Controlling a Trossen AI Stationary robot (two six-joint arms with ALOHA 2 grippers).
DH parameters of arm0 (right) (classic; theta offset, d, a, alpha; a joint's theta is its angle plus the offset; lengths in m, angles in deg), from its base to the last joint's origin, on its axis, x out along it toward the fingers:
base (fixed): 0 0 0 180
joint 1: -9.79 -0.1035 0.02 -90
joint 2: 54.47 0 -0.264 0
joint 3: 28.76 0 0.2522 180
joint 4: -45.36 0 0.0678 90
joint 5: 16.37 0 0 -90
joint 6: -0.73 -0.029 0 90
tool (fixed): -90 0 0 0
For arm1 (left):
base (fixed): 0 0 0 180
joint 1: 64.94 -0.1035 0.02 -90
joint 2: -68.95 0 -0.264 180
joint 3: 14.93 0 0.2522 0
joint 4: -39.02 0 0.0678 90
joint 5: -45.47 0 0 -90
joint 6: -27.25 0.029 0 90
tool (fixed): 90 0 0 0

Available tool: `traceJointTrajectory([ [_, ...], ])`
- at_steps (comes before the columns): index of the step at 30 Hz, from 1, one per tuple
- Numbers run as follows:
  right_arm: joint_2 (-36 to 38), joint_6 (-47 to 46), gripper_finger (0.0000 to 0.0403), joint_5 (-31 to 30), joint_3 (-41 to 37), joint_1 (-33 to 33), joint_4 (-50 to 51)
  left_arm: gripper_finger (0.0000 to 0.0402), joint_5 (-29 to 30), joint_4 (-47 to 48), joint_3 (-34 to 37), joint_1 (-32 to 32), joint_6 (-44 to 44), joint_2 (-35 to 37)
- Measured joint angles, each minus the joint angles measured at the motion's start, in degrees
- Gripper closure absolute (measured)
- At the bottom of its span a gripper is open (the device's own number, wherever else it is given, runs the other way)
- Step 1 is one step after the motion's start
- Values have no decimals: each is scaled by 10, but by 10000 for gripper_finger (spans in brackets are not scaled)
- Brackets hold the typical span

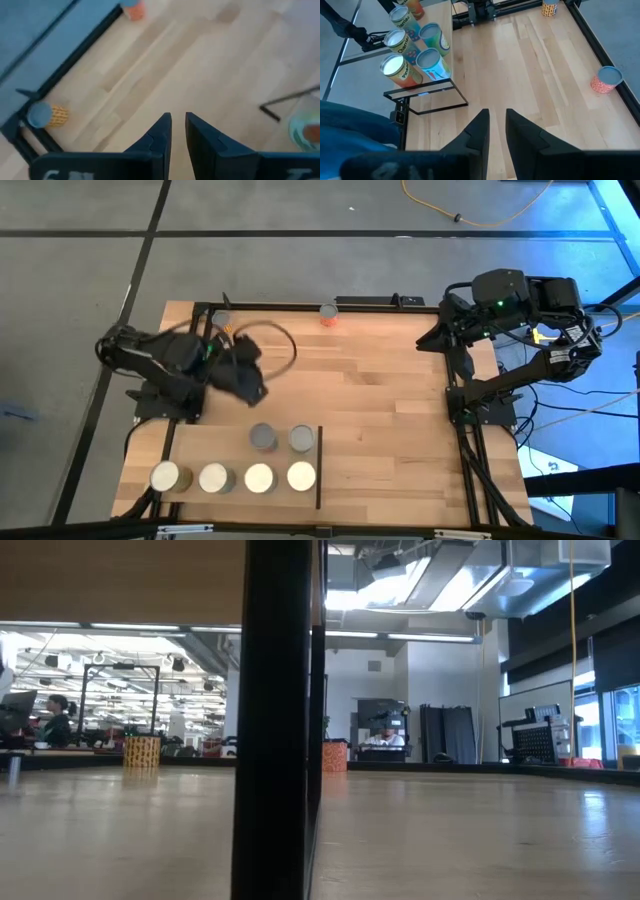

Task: Pick and place cans onto a shelf
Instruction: Put the canned spicy black beans on the shelf

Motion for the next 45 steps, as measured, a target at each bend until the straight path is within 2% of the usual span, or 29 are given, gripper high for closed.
traceJointTrajectory([
  [12,0,0,338,0,0,0,0,355,-58,-2,121,-267,-25,104],
  [19,0,0,338,0,0,0,0,355,-70,-19,228,-382,39,135],
  [24,0,0,338,0,0,0,0,355,-63,-67,301,-431,120,138],
  [28,0,0,338,0,0,0,0,355,-41,-131,367,-444,192,138],
  [33,0,0,338,0,0,0,0,355,-60,-225,439,-459,246,138],
  [45,0,-2,338,0,0,0,-3,355,-13,-385,572,-523,241,138],
])
